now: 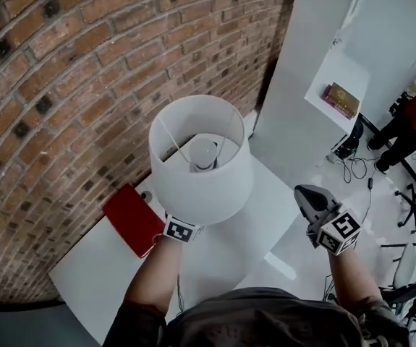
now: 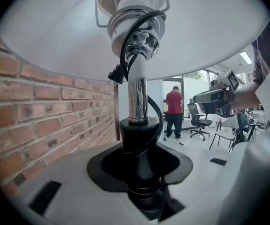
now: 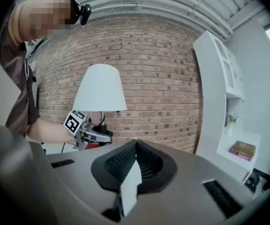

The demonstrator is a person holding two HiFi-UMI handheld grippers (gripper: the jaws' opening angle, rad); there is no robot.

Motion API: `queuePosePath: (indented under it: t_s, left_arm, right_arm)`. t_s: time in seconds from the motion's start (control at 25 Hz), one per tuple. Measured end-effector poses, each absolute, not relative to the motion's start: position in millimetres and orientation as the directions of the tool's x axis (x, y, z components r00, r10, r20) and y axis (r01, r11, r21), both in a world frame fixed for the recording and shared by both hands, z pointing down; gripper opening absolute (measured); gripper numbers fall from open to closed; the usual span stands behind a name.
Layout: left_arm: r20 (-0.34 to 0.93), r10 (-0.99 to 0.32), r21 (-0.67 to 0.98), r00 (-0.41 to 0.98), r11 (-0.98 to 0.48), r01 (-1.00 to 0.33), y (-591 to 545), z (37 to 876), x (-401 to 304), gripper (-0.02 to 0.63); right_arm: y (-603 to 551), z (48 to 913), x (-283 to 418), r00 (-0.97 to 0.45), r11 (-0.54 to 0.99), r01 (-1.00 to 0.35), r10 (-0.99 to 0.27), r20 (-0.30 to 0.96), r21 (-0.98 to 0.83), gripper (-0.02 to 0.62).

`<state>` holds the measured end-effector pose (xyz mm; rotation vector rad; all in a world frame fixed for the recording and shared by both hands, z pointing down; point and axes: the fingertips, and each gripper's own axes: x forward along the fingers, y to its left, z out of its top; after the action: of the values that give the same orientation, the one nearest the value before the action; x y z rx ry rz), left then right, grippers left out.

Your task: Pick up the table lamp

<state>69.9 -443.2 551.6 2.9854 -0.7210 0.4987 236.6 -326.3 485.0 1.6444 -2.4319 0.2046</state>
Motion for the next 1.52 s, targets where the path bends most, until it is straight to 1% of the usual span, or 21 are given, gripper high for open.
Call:
queuePosePath:
  t_s: [0.24,0.4,0.52,0.76,0.96,1.24,1.4,1.52]
  left_arm:
    - [0.298,-0.325,-0.065,0.898,-0.945,-0.321,-409.4,507.6,174.1,0.144]
    - [0.281,-0.211,-0.091,0.936,-0.977,-0.193,-373.0,474.0,256.9,0.144]
    - [0.279,-0.138,-0.1,0.95,-0.988,-0.114,-337.8,454.4,309.2,0.144]
    - [0.267,0.008,-0.117,0.964,-0.992,0.041,-262.7,410.5,407.9,0.144]
    - [0.26,0.127,-0.124,0.957,-0.979,0.163,-200.6,375.5,479.8,0.144]
    - [0.244,0.252,-0.121,0.937,-0.95,0.287,-126.7,317.9,553.9,0.144]
    - [0.239,0.307,-0.129,0.921,-0.93,0.344,-90.6,284.3,577.5,0.144]
    - [0.237,0.343,-0.119,0.909,-0.918,0.377,-68.7,262.9,587.0,0.144]
  right_arm:
    - [-265.3,458.0,321.6,-0.224,0.233,-0.972,-0.941,0.254,0.006,-0.005]
    - [-209.7,438.0,384.3,-0.091,0.101,-0.995,-0.963,0.255,0.027,-0.005]
    - [-167.0,422.9,424.6,-0.019,0.023,-1.0,-0.97,0.24,0.015,-0.005]
    - [-71.1,388.5,508.8,0.161,-0.153,-0.987,-0.958,0.238,0.053,-0.005]
    - [3.6,361.6,566.5,0.285,-0.282,-0.958,-0.931,0.227,0.047,-0.005]
    - [85.8,318.0,621.4,0.41,-0.408,-0.911,-0.893,0.184,0.051,-0.005]
    - [120.3,293.2,639.6,0.465,-0.458,-0.885,-0.87,0.164,0.08,-0.005]
    - [133.8,275.5,644.8,0.478,-0.469,-0.879,-0.866,0.148,0.089,-0.005]
